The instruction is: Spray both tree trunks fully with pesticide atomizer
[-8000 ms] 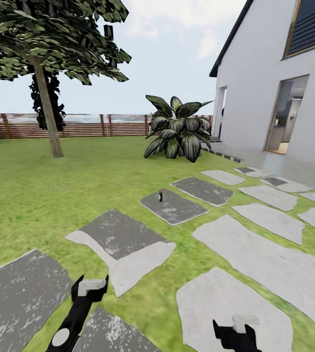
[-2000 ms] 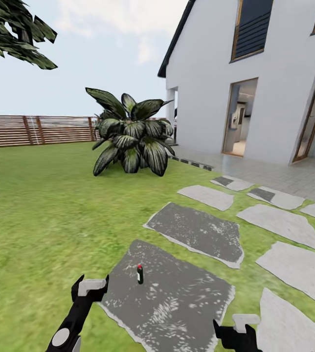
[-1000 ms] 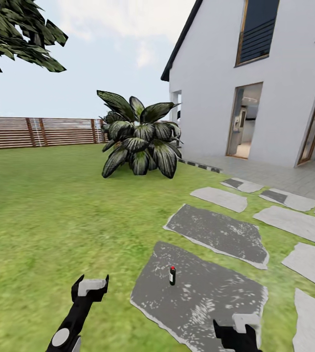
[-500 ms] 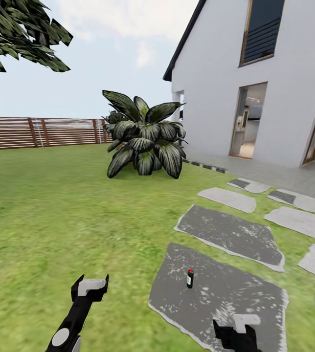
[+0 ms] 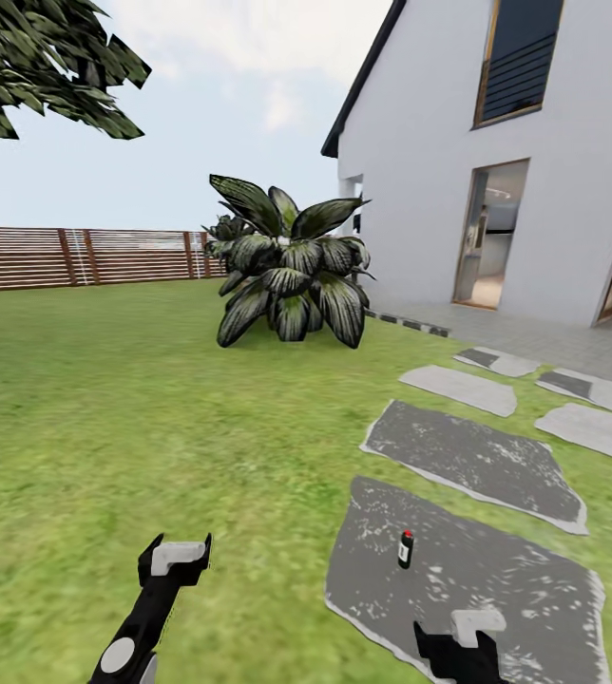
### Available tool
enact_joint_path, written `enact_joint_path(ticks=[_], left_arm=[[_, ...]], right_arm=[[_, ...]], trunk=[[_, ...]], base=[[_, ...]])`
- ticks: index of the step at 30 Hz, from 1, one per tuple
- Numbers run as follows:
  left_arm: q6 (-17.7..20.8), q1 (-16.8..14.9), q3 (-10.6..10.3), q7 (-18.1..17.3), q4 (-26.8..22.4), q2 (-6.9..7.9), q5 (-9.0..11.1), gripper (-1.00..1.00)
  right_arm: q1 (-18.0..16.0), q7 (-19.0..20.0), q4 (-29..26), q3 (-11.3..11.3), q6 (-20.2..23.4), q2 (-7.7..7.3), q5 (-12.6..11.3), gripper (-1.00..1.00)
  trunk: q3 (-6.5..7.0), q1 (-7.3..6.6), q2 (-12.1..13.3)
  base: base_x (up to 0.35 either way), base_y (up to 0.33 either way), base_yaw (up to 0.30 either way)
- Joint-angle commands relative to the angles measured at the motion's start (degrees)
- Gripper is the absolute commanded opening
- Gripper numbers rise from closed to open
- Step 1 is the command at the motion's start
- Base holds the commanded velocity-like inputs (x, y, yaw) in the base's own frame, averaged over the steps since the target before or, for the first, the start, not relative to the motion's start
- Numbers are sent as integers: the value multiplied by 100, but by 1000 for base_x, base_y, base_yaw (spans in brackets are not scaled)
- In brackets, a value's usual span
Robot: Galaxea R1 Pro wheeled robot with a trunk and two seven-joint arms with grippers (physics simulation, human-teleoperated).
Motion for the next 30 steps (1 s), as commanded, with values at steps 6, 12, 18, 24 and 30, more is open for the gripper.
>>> enact_joint_path(ticks=[6,12,18,24,30], left_arm=[[-1,-1,3,0,1,0,0,100],[-3,-1,4,0,0,0,0,100],[-3,1,3,0,0,0,0,100],[-7,-3,0,0,0,0,0,100],[-6,-1,-2,0,0,0,0,100]], right_arm=[[0,0,0,4,0,0,0,100],[0,0,0,4,0,0,-7,100],[0,0,0,4,0,0,-9,100],[0,2,0,4,2,0,-9,100],[0,0,0,4,0,0,-9,100]], trunk=[[0,0,0],[0,0,0],[0,0,0],[0,0,0],[0,0,0]], base=[[87,337,0],[87,337,-79],[87,337,-254],[87,337,-269],[87,337,-270]])
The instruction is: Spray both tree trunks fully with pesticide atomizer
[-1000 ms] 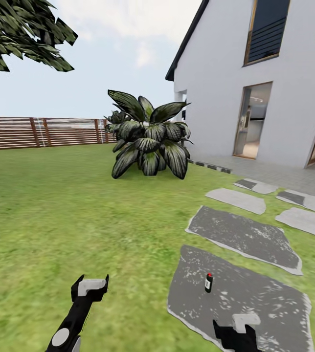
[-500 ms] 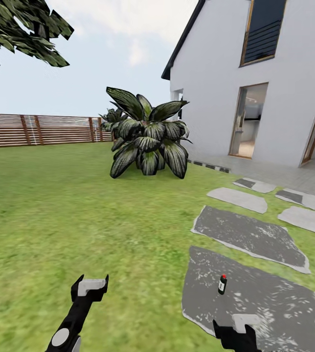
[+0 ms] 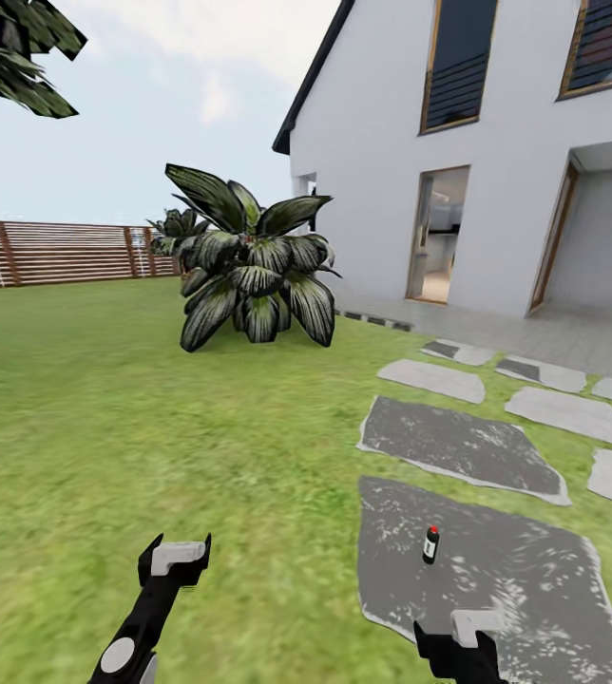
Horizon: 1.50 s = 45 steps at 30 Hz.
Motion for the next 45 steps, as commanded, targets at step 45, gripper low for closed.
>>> enact_joint_path(ticks=[45], left_arm=[[-1,-1,0,0,9,0,0,100]], right_arm=[[0,8,0,0,0,0,0,100]], trunk=[[0,0,0]], base=[[87,337,-270]])
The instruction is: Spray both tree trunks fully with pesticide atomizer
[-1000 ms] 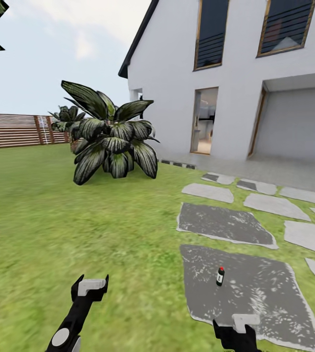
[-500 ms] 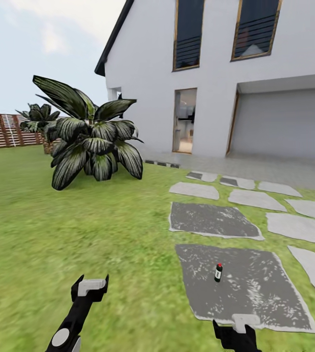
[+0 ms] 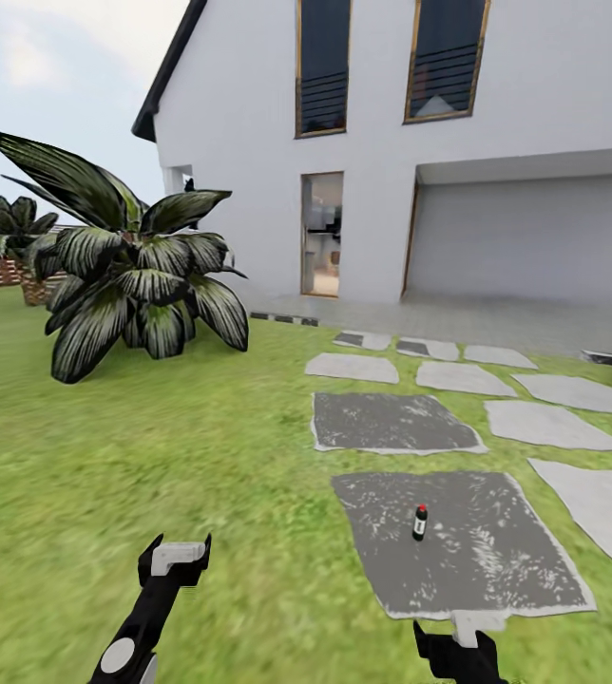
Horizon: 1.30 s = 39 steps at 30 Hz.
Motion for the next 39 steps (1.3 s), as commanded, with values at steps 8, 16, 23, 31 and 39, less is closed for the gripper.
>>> enact_joint_path(ticks=[8,16,23,31,39], left_arm=[[0,4,0,0,0,0,0,100],[0,2,0,0,-2,0,0,100],[0,2,0,0,0,0,0,100],[0,0,0,0,0,0,0,100],[0,0,0,0,0,0,0,100]], right_arm=[[0,0,0,0,0,0,0,100],[0,0,0,0,0,-3,0,100],[0,1,0,0,0,-5,0,100],[0,-1,0,0,1,-7,0,100],[0,-1,0,0,0,-4,0,100]], trunk=[[0,0,0],[0,0,0],[0,0,0],[0,0,0],[0,0,0]], base=[[28,337,-270],[1,337,-270],[0,337,-270],[0,337,-270],[0,337,-270]])
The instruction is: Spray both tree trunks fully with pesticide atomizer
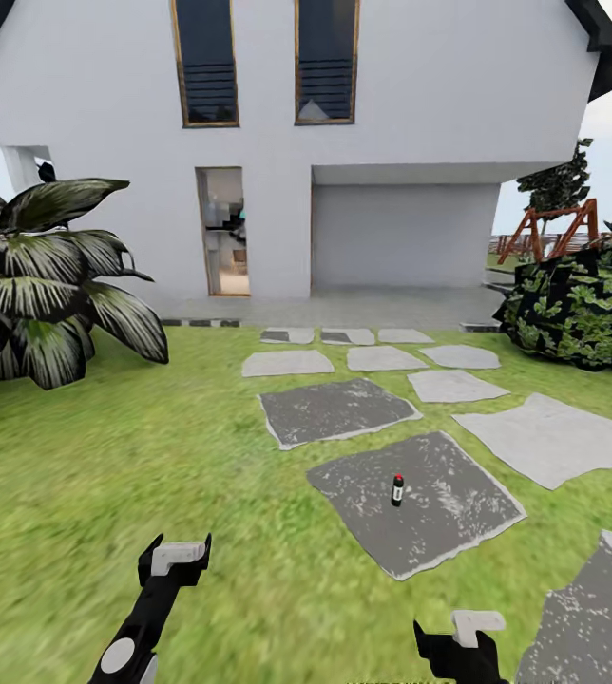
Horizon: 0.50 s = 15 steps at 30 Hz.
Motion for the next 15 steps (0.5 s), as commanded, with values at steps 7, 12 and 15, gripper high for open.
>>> enact_joint_path(ticks=[7,12,15], left_arm=[[0,-1,0,0,0,0,0,100],[0,-1,0,0,0,0,0,100],[0,0,0,0,0,0,0,100]], right_arm=[[0,2,4,0,0,3,0,100],[0,2,5,0,0,4,0,100],[0,2,6,0,0,4,0,100]], trunk=[[0,0,0],[0,0,0],[0,0,0]], base=[[36,333,-270],[91,327,-270],[111,319,-270]])
